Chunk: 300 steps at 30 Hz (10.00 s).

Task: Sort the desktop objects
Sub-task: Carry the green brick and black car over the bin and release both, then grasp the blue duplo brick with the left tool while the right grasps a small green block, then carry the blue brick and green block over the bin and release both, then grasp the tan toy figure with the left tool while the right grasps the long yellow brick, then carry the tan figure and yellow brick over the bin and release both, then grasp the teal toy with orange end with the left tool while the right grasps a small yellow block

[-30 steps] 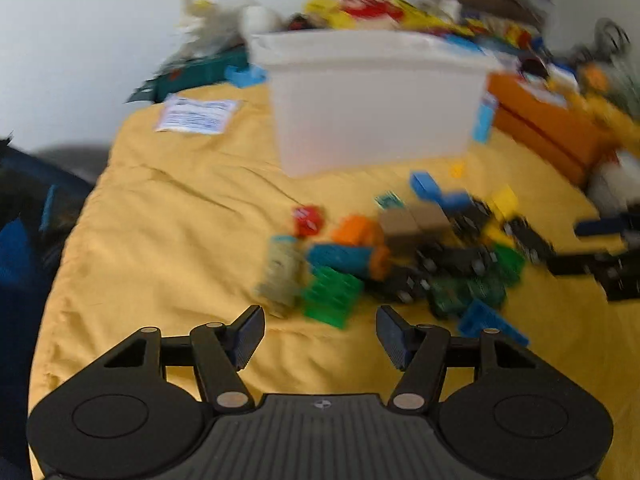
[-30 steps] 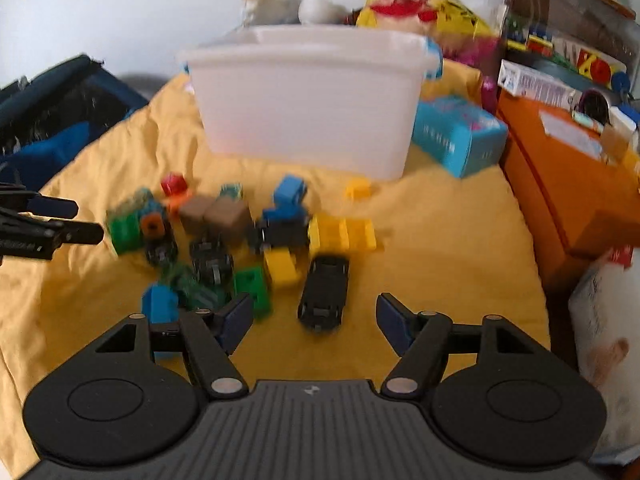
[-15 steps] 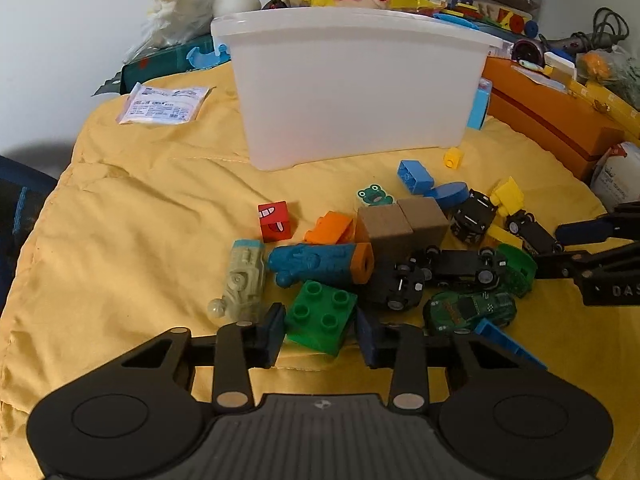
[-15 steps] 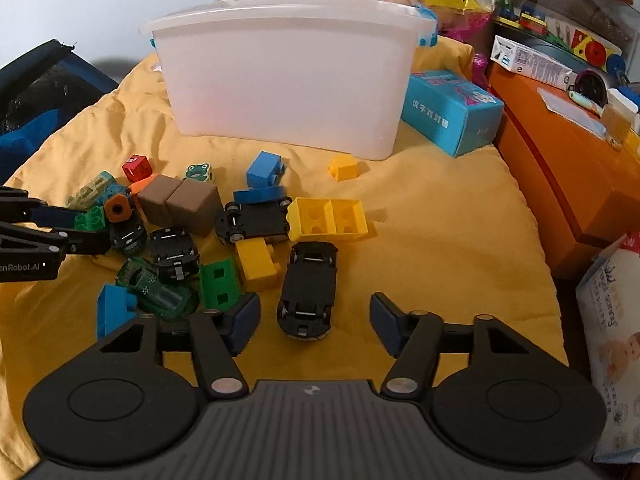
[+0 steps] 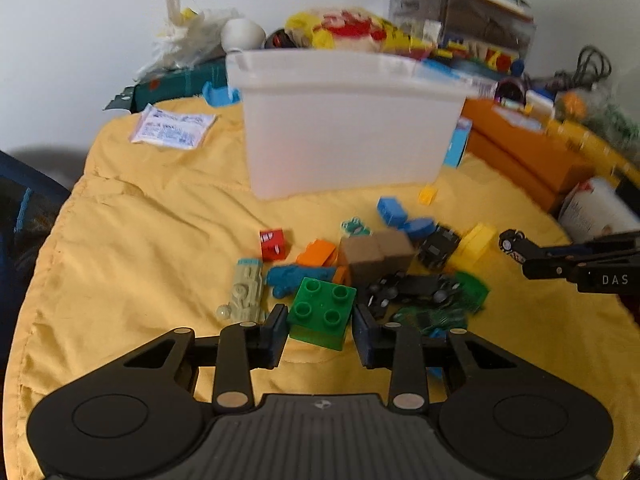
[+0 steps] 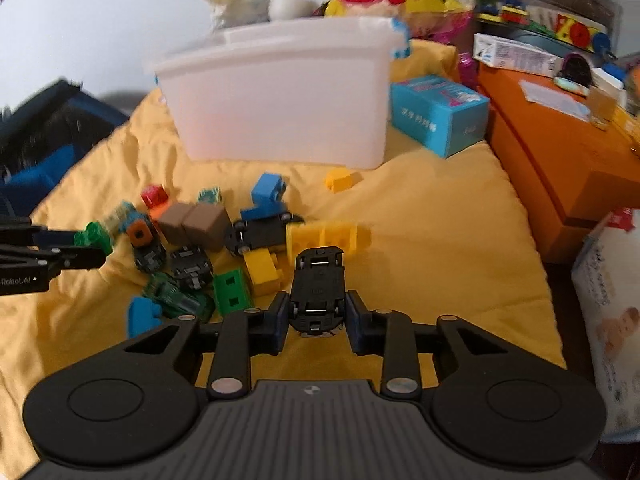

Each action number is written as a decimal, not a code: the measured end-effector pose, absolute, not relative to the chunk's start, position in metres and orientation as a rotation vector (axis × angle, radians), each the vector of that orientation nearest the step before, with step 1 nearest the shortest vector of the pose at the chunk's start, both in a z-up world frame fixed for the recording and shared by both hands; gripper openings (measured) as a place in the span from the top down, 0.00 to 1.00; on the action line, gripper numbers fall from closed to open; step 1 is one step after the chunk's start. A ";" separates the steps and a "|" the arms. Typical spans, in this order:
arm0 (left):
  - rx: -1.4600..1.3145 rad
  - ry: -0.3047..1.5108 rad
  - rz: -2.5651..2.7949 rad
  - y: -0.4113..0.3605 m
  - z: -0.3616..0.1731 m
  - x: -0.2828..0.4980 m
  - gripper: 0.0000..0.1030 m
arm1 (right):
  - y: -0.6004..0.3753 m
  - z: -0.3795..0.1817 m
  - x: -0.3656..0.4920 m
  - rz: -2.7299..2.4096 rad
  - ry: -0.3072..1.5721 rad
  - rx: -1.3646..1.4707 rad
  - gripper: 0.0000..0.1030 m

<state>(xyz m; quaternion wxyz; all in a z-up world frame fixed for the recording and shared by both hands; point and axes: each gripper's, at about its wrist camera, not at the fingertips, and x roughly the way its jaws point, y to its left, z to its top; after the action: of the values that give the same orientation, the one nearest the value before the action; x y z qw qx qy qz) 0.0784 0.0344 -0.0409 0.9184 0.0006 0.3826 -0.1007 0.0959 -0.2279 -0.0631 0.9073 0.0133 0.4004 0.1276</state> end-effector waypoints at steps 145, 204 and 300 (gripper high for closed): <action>0.002 0.896 -0.185 0.011 0.122 0.322 0.74 | -0.193 0.091 0.337 0.334 1.007 -0.027 0.77; 0.000 0.808 -0.186 0.059 -0.004 0.117 0.66 | -0.247 -0.029 0.134 0.335 0.796 0.059 0.48; 0.008 0.868 -0.174 0.034 -0.060 0.144 0.57 | -0.180 -0.080 0.144 0.464 0.914 -0.159 0.75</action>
<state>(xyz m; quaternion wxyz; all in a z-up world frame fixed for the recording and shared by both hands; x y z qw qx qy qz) 0.1438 0.0337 -0.0600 0.9037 0.0037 0.4198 -0.0843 0.1441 -0.1796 -0.0800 0.8685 -0.0762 0.4367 0.2217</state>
